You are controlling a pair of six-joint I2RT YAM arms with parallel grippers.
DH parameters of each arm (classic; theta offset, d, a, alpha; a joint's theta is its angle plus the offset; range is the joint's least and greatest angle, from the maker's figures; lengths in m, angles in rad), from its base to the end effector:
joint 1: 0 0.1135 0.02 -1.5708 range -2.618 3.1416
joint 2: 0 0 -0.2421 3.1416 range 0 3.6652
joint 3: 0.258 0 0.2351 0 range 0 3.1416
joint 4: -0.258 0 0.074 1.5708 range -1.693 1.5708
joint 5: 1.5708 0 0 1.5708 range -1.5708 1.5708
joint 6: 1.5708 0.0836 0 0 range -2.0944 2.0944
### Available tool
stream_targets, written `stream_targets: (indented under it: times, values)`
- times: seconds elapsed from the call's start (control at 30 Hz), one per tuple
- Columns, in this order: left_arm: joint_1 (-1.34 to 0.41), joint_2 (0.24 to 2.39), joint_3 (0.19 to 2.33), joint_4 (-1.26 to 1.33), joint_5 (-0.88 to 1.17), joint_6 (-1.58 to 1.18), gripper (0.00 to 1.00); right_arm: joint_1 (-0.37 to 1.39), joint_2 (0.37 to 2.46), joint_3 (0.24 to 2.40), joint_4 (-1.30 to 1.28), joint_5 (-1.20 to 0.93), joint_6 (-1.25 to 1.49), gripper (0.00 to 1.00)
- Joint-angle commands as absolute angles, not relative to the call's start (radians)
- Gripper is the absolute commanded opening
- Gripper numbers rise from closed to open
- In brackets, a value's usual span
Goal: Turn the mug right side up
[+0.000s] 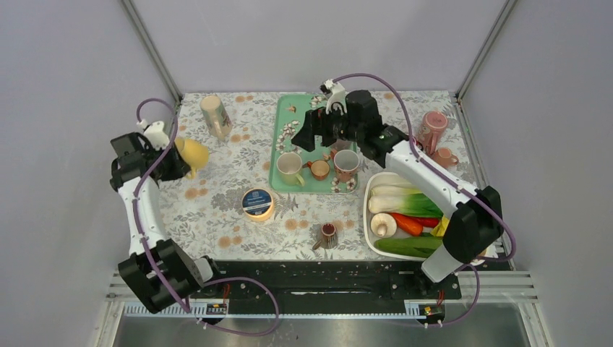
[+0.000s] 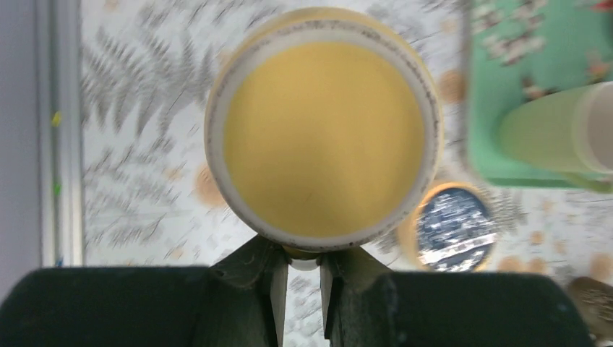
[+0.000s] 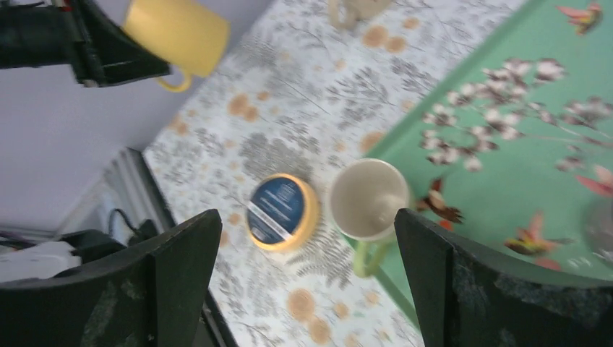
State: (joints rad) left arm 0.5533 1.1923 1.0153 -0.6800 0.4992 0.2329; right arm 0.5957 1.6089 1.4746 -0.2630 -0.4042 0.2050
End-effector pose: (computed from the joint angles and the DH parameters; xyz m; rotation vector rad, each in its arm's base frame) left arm 0.2434 0.1033 0.2461 -0.1508 2.3008 -0.2127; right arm 0.3140 0.2526 0.3261 -0.6658 1.9391 0.9097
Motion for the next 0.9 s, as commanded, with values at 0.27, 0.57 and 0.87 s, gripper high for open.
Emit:
stream_targets:
  times: [0.27, 0.57, 0.87]
  values:
    - [0.185, 1.185, 1.395, -0.626, 0.791, -0.12, 0.0, 0.738, 1.686, 1.251, 0.75, -0.477, 0.896, 1.0]
    - [0.056, 1.191, 1.409, -0.62, 0.926, -0.174, 0.0, 0.756, 1.798, 1.335, 1.014, -0.498, 1.057, 1.0]
    - [0.023, 1.196, 1.363, -0.614, 0.997, -0.16, 0.0, 0.756, 1.834, 1.411, 1.164, -0.559, 1.105, 0.25]
